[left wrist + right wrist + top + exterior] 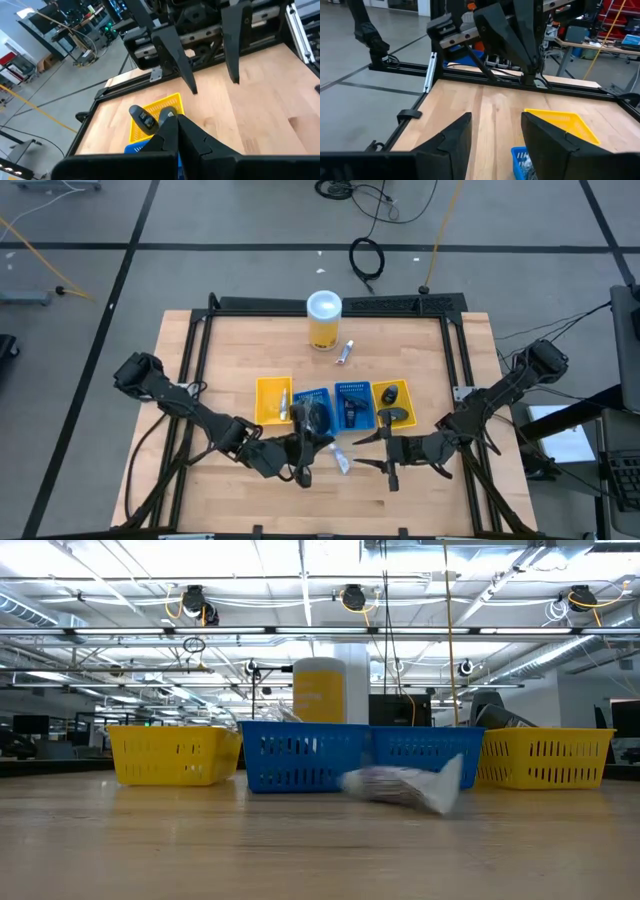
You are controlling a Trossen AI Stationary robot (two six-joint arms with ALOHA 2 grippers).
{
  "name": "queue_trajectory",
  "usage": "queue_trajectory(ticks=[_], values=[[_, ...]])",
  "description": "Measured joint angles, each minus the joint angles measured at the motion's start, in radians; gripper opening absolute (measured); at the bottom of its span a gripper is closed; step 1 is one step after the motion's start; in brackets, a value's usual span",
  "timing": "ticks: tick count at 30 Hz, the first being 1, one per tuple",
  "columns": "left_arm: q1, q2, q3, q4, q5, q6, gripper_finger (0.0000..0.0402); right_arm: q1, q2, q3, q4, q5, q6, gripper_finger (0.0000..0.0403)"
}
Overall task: Pick & Place Travel size toiletries
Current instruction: Put the white toothpaste into the left yellow bin
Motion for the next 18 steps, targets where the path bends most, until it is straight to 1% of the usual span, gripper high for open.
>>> queue_trajectory(ticks=[4,7,10,14,16,18], values=[[-0.001,0.0,0.0,-0.009,0.0,-0.013,0.0001,0.0,0.0,0.0,-0.01,-0.003,0.015,0.0161],[0.001,0.0,0.0,-0.044,0.01,-0.036,0.0001,-0.002,0.0,0.0,-0.054,-0.051,0.107,0.0161],[0.001,0.0,0.0,-0.092,0.08,-0.051,0.0001,-0.001,0.007,0.0,-0.132,-0.079,0.199,0.0161],[0.0,0.0,0.0,-0.179,0.19,-0.113,0.0001,-0.002,0.056,-0.002,-0.221,-0.081,0.299,0.016],[0.004,0.0,0.0,-0.219,0.22,-0.16,0.0,-0.009,0.084,-0.001,-0.221,-0.081,0.328,0.016],[0.009,0.0,0.0,-0.261,0.229,-0.217,0.0002,-0.01,0.112,-0.001,-0.228,-0.081,0.35,0.016]])
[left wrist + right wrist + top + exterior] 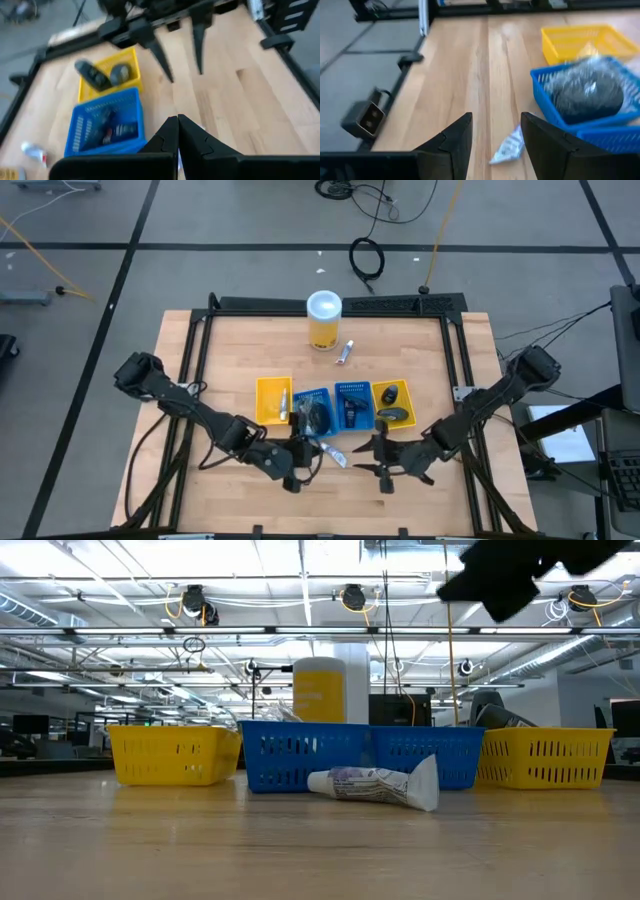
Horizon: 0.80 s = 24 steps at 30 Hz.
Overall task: Pick & Place Travel size toiletries
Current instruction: Put the white toothpaste into the left yellow bin
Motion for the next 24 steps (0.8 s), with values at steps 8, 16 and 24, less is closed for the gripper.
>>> queue_trajectory(ticks=[8,16,24], values=[[0.01,-0.001,0.0,-0.042,-0.001,-0.056,0.0016,-0.035,0.116,0.0,-0.029,-0.039,0.164,0.016],[0.01,-0.001,0.0,-0.041,0.0,-0.058,0.0003,-0.072,0.241,0.0,-0.03,-0.094,0.316,0.016],[0.01,-0.002,0.0,-0.041,0.003,-0.061,0.0018,-0.099,0.291,0.0,0.036,-0.147,0.358,0.016]])
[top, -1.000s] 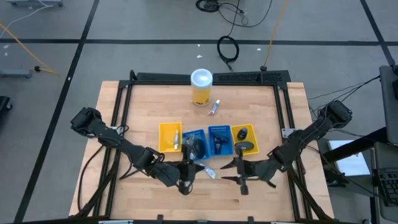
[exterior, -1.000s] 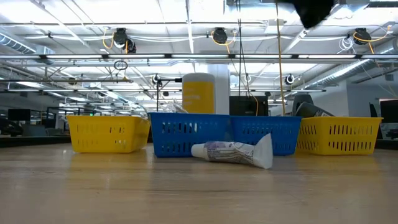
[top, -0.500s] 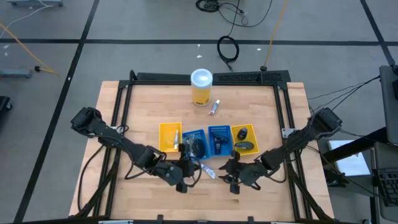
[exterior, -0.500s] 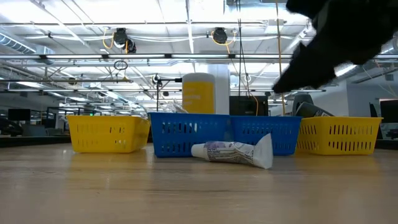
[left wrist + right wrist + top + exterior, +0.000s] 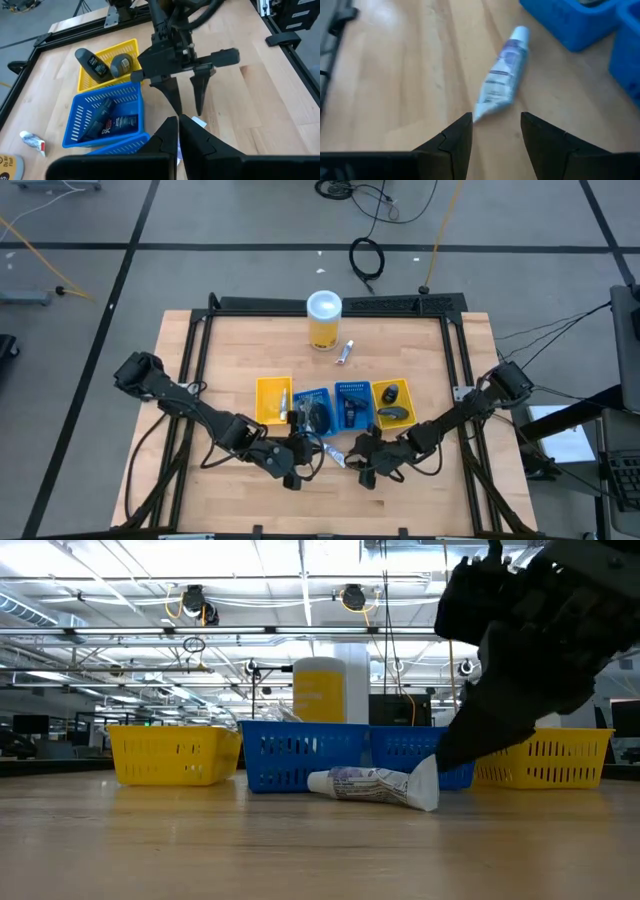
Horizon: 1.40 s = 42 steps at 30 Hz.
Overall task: Pick & Place Travel size toiletries
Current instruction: Put the white toothpaste into the left yellow bin
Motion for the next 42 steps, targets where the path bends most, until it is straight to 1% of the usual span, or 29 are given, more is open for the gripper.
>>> queue_trajectory(ticks=[4,12,14,16,21,25,27,31,32,37,40,42], values=[[0.0,0.0,0.0,0.0,-0.001,-0.001,0.002,0.001,0.0,0.0,0.057,-0.011,0.001,0.016],[0.0,0.0,0.0,-0.001,-0.002,-0.002,0.0002,0.001,0.017,0.0,0.018,-0.007,0.058,0.016],[0.0,0.0,0.0,-0.001,-0.003,-0.002,0.0004,0.002,0.019,-0.001,0.023,-0.007,0.059,0.0159],[0.0,0.0,0.001,-0.001,-0.004,-0.001,0.001,-0.001,0.032,0.0,0.067,-0.007,0.06,0.0156],[0.0,0.0,0.001,0.0,-0.004,-0.001,0.002,-0.01,0.075,0.0,0.146,-0.02,0.055,0.0129],[0.0,0.0,0.001,0.0,-0.004,-0.002,0.0013,-0.018,0.087,-0.002,0.132,-0.036,0.062,0.0099],[0.0,0.0,0.001,-0.001,-0.004,-0.002,0.0007,-0.021,0.085,-0.001,0.14,-0.033,0.049,0.0077],[0.0,0.0,0.001,-0.004,-0.003,-0.002,0.0003,-0.021,0.085,-0.001,0.144,-0.033,0.021,0.0014],[0.0,0.0,0.001,-0.004,-0.003,-0.002,0.0006,-0.021,0.085,-0.001,0.146,-0.034,0.018,0.0008],[0.0,0.0,0.001,-0.004,-0.003,-0.006,0.002,-0.021,0.085,-0.001,0.132,-0.037,0.027,0.0002],[0.0,0.0,0.001,-0.004,-0.003,-0.01,0.0018,-0.021,0.085,-0.001,0.137,-0.05,0.048,0.0008],[0.0,0.0,0.001,-0.004,-0.003,-0.01,0.0013,-0.021,0.085,-0.001,0.14,-0.081,0.052,0.0009]])
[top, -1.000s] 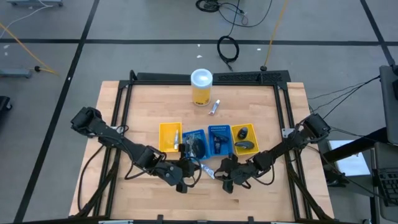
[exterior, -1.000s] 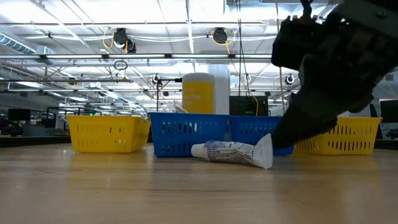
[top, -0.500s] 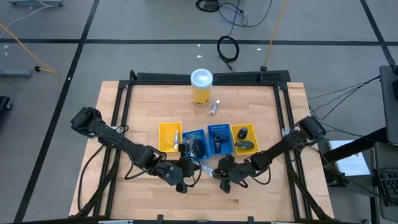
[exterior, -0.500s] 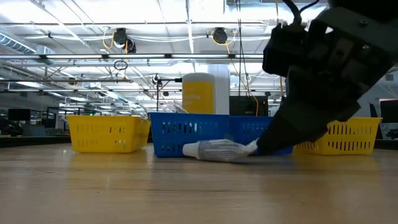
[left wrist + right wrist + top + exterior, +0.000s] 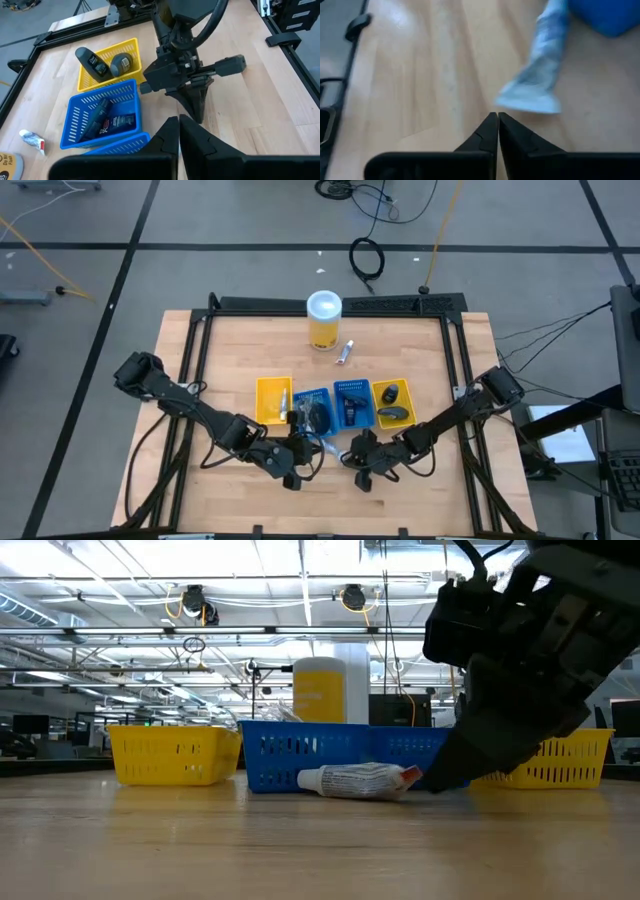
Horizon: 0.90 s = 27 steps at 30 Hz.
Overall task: Pick & Place Travel size toiletries
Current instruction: Put the white toothpaste into the left yellow bin
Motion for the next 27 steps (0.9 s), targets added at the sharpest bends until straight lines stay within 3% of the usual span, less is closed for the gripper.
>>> queue_trajectory(ticks=[8,12,20,27], values=[[0.0,0.0,0.0,-0.007,0.001,-0.003,0.0009,0.042,0.0,0.0,0.039,-0.085,-0.154,0.001],[0.0,0.0,0.0,-0.007,0.001,-0.003,0.0021,0.068,-0.01,0.0,0.019,-0.054,-0.228,0.0016],[0.0,0.0,0.0,-0.007,0.001,-0.008,0.0011,0.077,-0.009,0.0,0.003,0.075,-0.315,0.0089],[0.0,0.0,0.0,-0.007,0.002,-0.008,0.0007,0.078,-0.009,0.0,0.006,0.081,-0.422,0.0124]])
